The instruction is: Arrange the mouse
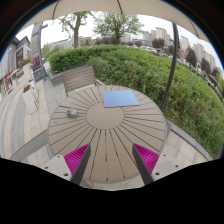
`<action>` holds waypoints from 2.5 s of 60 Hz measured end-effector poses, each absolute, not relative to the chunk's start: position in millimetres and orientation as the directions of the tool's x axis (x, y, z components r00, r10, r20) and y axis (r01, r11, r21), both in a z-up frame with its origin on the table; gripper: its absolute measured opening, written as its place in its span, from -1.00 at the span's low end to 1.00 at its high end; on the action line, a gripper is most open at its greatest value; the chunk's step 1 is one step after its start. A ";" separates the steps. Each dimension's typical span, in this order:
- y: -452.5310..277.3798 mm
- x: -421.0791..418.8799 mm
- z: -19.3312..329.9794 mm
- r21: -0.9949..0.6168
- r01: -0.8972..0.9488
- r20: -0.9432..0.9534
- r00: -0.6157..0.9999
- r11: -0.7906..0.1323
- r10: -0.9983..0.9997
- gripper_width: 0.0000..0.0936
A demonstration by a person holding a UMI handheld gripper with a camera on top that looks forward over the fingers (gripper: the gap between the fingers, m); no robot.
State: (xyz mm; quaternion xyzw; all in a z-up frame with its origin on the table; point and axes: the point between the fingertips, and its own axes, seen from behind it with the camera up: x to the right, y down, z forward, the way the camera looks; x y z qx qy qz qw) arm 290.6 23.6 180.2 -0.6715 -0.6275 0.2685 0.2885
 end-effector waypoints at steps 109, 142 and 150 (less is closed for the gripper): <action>-192.9 -55.2 -7.9 -0.771 0.637 0.048 0.066 -0.005 0.997 0.83; -162.5 -79.5 11.7 -0.753 0.656 -0.010 0.068 -0.053 0.998 -0.14; -129.6 -108.5 75.5 -0.799 0.598 -0.041 0.055 -0.066 0.998 -0.13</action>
